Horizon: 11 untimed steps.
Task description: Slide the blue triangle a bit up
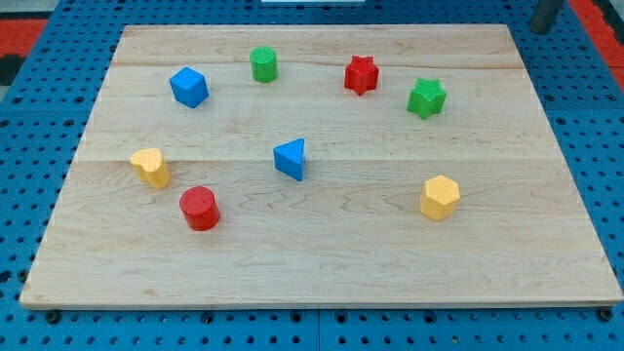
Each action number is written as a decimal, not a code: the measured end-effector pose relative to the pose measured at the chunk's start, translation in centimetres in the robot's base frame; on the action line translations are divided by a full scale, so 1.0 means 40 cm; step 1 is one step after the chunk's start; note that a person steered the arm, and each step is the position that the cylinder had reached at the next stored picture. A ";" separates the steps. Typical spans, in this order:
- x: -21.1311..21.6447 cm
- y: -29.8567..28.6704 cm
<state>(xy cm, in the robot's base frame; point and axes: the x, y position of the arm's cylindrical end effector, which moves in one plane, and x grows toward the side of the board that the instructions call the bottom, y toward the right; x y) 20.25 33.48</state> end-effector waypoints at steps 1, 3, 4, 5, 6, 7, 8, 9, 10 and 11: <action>0.001 0.000; 0.001 -0.001; 0.095 0.013; 0.323 0.012; 0.498 -0.064; 0.653 -0.219; 0.716 -0.475; 0.719 -0.669; 0.719 -0.753; 0.719 -0.800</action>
<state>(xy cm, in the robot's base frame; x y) 49.02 1.50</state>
